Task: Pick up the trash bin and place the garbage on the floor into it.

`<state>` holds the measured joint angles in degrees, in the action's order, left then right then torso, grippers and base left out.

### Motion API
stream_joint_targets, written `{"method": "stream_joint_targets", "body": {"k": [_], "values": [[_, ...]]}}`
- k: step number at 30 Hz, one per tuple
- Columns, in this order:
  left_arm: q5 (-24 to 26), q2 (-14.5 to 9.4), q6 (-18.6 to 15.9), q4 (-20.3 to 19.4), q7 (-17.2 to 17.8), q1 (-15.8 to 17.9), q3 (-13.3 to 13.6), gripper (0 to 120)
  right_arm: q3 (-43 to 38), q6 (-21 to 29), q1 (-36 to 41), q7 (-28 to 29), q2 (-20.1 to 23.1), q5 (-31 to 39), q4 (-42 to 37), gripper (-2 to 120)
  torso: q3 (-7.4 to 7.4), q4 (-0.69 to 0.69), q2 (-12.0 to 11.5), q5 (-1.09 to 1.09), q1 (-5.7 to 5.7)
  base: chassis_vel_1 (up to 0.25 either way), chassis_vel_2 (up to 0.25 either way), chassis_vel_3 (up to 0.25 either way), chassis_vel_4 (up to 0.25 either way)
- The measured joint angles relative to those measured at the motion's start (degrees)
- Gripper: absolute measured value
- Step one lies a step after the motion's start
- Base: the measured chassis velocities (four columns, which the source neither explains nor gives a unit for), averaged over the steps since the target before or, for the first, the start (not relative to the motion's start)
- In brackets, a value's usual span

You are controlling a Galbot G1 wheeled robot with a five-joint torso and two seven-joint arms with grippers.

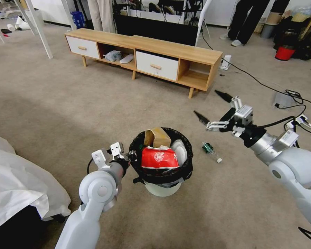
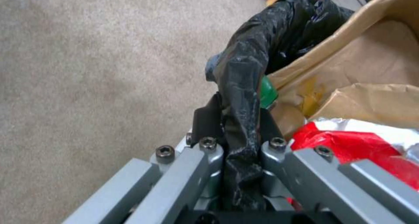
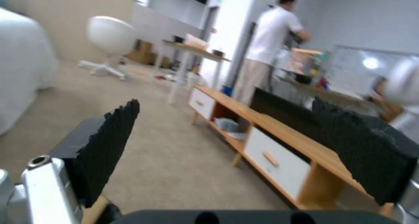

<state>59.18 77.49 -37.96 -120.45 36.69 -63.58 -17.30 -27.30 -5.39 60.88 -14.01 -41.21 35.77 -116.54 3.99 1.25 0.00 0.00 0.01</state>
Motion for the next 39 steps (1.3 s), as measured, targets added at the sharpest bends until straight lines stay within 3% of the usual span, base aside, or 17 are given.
{"method": "stream_joint_targets", "body": {"k": [7,9,10,11,19,25,39], "values": [[-1.3,-0.6,0.4,-0.2,-0.6,0.1,-0.4,5,0.2,7.5,0.6,11.3,-3.1,-0.7,0.2,100,0.00,0.00,0.0,0.00,0.00,0.000,0.000,0.000,0.000],[-2.3,-1.3,0.8,-0.3,-1.3,0.1,-0.7,5,1.1,12.4,1.0,20.7,-5.0,0.3,-0.1,100,0.00,0.00,0.0,0.00,0.00,0.000,0.000,0.000,0.000],[-2.3,-1.3,0.8,-0.3,-1.3,0.1,-0.7,5,1.1,12.4,1.0,20.7,-5.0,0.3,-0.1,100,0.00,0.00,0.0,0.00,0.00,0.000,0.000,0.000,0.000],[-2.5,-1.6,0.9,-0.4,-1.4,0.1,-0.9,5,1.6,14.2,1.2,24.9,-6.0,1.0,-0.1,100,0.00,-0.01,0.0,0.00,0.00,0.000,0.000,0.000,0.000],[-2.6,-2.7,0.9,-1.1,-1.5,-0.1,-1.2,5,2.1,17.8,3.2,34.8,-10.1,0.2,1.8,100,0.00,0.00,0.0,-0.02,0.00,0.000,0.000,0.000,0.000],[-3.4,-3.7,1.0,-1.5,-1.8,-0.3,-1.5,5,2.2,17.1,3.8,37.6,-13.3,-1.8,5.1,100,0.00,0.00,0.0,0.00,0.00,0.000,0.000,0.000,0.000],[-3.6,-3.9,1.1,-2.5,-1.9,-0.9,-2.3,5,2.1,17.5,5.2,37.4,-15.6,-3.1,5.5,100,0.00,0.00,0.0,-0.01,0.00,0.000,0.000,0.000,0.000]]}}
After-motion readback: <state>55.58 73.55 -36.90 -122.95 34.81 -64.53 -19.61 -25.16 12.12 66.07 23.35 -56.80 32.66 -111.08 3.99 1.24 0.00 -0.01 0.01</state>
